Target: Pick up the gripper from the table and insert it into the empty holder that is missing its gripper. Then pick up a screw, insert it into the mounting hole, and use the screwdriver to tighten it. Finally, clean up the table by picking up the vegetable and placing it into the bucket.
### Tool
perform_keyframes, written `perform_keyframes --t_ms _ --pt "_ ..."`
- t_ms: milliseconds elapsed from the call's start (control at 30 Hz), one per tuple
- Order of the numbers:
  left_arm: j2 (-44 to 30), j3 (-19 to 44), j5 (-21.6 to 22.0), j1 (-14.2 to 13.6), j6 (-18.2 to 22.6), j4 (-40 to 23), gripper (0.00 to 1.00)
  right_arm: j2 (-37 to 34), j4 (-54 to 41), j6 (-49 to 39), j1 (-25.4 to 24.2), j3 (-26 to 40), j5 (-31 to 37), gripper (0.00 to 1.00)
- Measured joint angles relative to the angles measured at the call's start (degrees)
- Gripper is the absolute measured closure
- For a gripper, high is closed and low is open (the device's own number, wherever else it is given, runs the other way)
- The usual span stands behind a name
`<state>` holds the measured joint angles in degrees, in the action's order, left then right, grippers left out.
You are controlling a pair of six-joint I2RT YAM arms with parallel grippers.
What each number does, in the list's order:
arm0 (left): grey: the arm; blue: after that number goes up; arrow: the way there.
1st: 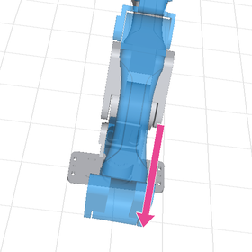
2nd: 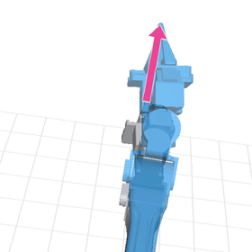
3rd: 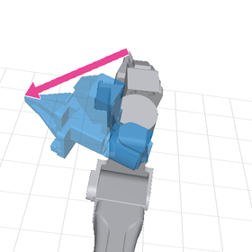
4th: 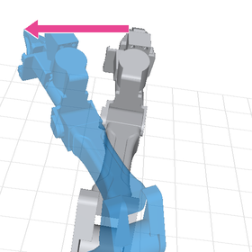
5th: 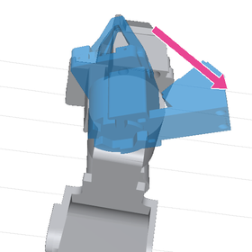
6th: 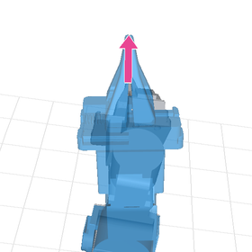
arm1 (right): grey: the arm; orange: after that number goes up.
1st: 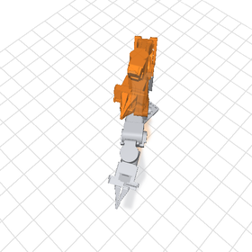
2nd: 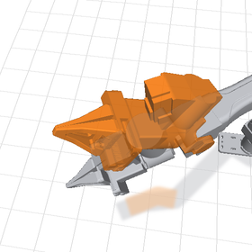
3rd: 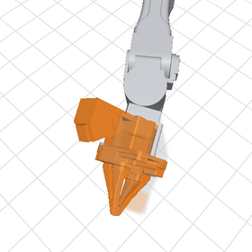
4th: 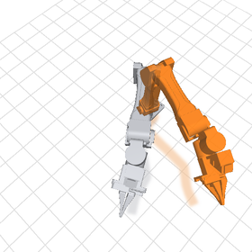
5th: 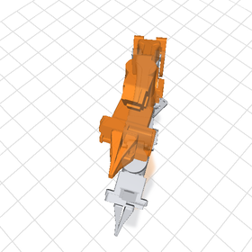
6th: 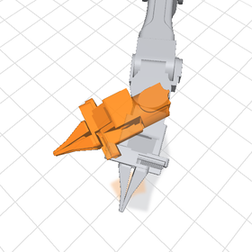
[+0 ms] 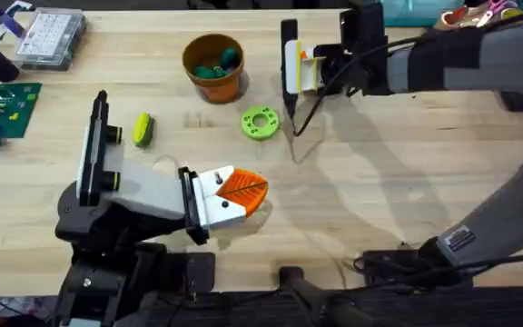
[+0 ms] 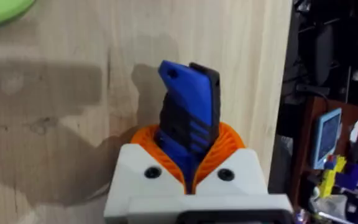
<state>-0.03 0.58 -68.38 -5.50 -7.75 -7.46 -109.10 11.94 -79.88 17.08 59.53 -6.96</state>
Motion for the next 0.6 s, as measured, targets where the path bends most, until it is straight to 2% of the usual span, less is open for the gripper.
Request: perform_keyframes --t_ms 67,100,267,300,333,600 --pt "0.0 0.0 0.0 0.0 0.0 0.0 0.986 -0.2 -0.1 -1.4 0.0 0.0 0.3 0.965" --pt "0.0 0.0 0.0 0.0 0.0 0.0 0.986 -0.2 -0.2 -1.7 0.0 0.0 0.4 0.909" --pt "0.0 0.0 0.0 0.0 0.0 0.0 0.986 -0.2 1.0 -3.0 -0.1 0.8 0.5 0.205" --pt "0.0 0.0 0.0 0.0 0.0 0.0 0.986 -0.1 1.2 -3.2 -0.1 1.1 0.6 0.091" --pt "0.0 0.0 0.0 0.0 0.0 0.0 0.986 0.0 1.2 -3.3 -0.1 1.4 0.6 0.028" --pt "0.0 0.0 0.0 0.0 0.0 0.0 0.986 0.0 0.9 -3.3 -0.1 1.5 0.5 0.006"
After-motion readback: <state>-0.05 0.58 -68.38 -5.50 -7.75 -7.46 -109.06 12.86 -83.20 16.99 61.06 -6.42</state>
